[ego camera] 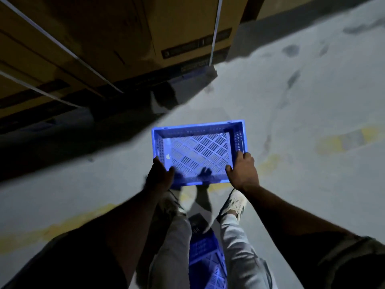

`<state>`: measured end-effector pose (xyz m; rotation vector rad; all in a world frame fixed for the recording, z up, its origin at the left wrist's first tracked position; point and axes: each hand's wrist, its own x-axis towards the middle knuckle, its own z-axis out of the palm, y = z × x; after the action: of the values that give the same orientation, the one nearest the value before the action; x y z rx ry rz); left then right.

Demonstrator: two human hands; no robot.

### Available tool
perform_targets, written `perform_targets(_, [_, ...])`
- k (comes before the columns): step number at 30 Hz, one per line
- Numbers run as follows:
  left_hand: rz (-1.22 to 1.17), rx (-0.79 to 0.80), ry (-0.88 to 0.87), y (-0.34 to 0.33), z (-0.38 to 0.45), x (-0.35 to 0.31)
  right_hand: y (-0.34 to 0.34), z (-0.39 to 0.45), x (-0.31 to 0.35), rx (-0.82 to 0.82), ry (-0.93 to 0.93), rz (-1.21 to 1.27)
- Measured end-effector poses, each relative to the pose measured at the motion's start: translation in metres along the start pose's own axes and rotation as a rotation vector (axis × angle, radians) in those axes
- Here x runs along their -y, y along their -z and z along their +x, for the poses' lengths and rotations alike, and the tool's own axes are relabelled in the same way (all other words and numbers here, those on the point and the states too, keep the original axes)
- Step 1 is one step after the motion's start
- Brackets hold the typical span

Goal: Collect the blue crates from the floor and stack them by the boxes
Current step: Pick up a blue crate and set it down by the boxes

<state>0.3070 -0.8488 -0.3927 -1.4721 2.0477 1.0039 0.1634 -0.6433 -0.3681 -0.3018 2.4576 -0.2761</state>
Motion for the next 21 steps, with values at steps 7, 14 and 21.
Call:
perform_targets(7, [0.060,-0.037,-0.054,-0.103,0.087,0.033,-0.102,0.094,-0.052,-0.058,-0.003,-0.052])
perform_targets(14, [0.092,-0.163,0.054,-0.149,0.155,0.081,-0.168,0.158,-0.109,-0.095,-0.023,-0.123])
perform_targets(21, [0.092,-0.195,0.357,-0.159,0.197,0.107,-0.197,0.178,-0.119,-0.212,-0.099,-0.148])
